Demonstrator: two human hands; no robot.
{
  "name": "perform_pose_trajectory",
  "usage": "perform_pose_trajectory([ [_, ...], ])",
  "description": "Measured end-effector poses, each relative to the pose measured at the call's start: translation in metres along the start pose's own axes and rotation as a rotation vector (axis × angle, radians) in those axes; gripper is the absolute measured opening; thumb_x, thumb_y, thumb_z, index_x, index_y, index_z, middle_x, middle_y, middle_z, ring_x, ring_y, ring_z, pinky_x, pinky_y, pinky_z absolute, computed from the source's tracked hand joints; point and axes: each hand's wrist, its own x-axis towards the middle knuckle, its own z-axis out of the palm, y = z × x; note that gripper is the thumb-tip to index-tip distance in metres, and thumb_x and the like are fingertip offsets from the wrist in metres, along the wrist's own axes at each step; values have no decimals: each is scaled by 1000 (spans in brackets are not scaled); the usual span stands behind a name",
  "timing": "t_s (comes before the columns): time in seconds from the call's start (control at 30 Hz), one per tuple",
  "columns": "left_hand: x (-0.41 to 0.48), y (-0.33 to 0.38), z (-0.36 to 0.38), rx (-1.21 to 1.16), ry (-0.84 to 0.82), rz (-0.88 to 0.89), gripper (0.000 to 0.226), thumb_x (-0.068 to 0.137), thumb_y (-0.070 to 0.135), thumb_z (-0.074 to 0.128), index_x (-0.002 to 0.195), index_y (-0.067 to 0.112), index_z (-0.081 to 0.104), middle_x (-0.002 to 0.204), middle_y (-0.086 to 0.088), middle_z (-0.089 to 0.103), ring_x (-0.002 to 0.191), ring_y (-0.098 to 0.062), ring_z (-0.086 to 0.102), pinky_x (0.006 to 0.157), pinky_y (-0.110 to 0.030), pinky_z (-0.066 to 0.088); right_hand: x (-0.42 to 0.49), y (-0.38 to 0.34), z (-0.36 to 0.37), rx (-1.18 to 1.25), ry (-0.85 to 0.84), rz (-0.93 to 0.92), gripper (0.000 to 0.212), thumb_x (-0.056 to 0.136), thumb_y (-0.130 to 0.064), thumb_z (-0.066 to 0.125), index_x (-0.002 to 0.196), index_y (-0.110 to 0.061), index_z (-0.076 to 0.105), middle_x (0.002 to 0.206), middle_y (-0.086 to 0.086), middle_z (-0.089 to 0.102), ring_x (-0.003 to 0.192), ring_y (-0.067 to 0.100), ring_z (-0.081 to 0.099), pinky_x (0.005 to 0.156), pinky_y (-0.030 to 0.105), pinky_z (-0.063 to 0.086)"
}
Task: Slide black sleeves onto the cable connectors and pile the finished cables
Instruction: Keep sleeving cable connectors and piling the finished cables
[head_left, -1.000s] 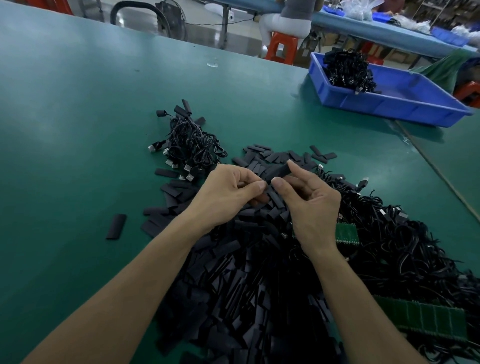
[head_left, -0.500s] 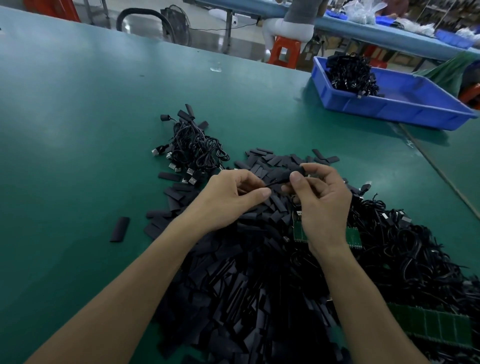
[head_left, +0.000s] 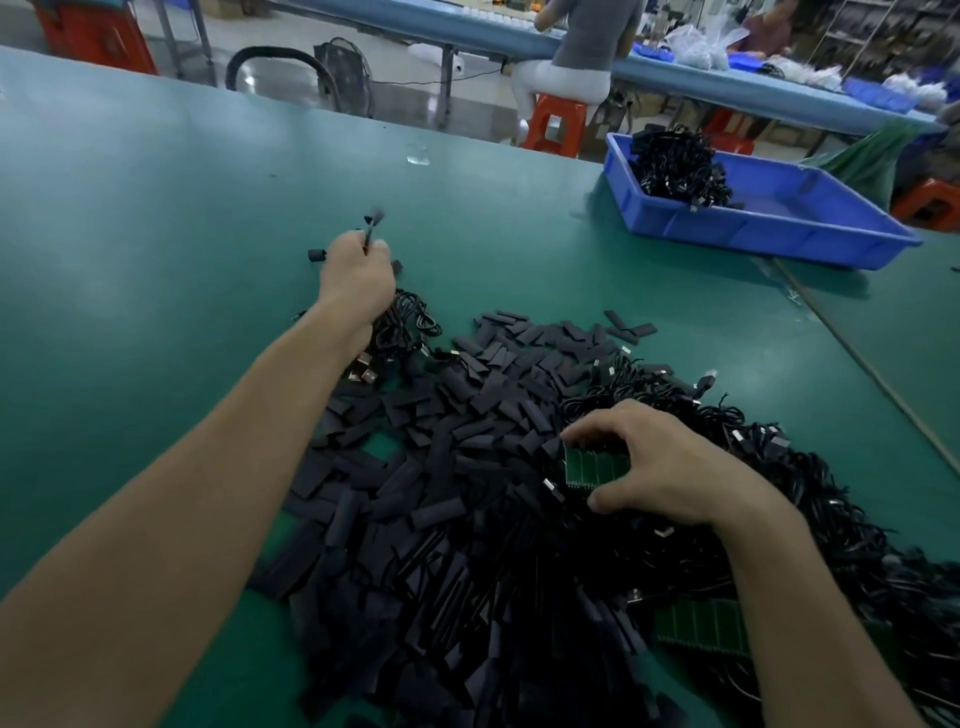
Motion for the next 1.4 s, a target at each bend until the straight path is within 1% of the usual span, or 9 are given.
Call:
perform_pose_trajectory([
  [0.13,12,-3,2,230,-125,-95,41,98,2,46,139,0,44,125,-18,53,98,-25,52,75,-30,40,1,3,1,-2,109,-43,62,78,-33,82,135,-35,57,117,-10,55,111,9,54,91,24,46],
  [0.27,-17,0,8,618,-80,111,67,95,13,59,153,4,28,156,-20,26,142,-34,30,114,-40,29,4,10,-2,63,205,-102,28,90,-36,72,117,-33,67,109,-13,68,97,-3,62,89,21,48],
  [0.33,-43,4,15,546,-76,333,53,94,11,61,145,11,46,149,-12,44,137,-24,39,117,-38,29,8,10,-2,67,300,-134,6,96,-34,65,100,-36,68,98,-17,69,88,-5,63,80,22,49],
  [0.43,-85,8,30,246,-335,481,30,90,2,65,116,16,68,109,7,68,98,2,60,98,-20,47,14,10,1,79,392,-140,14,98,-36,60,100,-31,73,94,-18,70,91,5,65,85,39,53],
  [0.5,-107,4,40,107,-546,484,30,85,-4,66,103,19,68,96,12,68,85,4,63,87,-17,52,17,11,-1,67,420,-154,16,98,-38,59,99,-31,74,93,-17,71,94,11,65,87,44,52],
  [0.63,-124,-13,61,-15,-736,384,25,84,3,74,100,18,62,94,-1,68,84,-15,64,83,-39,56,22,16,-6,60,399,-202,13,97,-34,61,95,-32,73,88,-14,71,89,13,65,83,45,52],
  [1.0,-116,-27,74,-362,-819,54,17,73,26,79,78,18,66,65,9,63,59,-5,57,58,-17,50,29,24,-7,168,351,-328,14,97,-23,62,87,-30,67,77,-4,68,76,19,62,75,48,52],
  [1.2,-110,-30,75,-409,-899,8,7,74,24,79,69,25,74,66,8,65,61,-5,57,61,-17,50,31,27,-13,247,270,-353,15,97,-20,64,87,-30,70,79,-9,69,75,4,62,72,22,49],
  [1.4,-102,-24,78,-505,-1013,-97,14,80,19,68,67,23,75,63,10,64,58,-2,57,60,-16,49,33,25,-19,296,259,-381,15,97,-18,65,88,-29,72,83,-8,73,77,5,66,74,21,51],
])
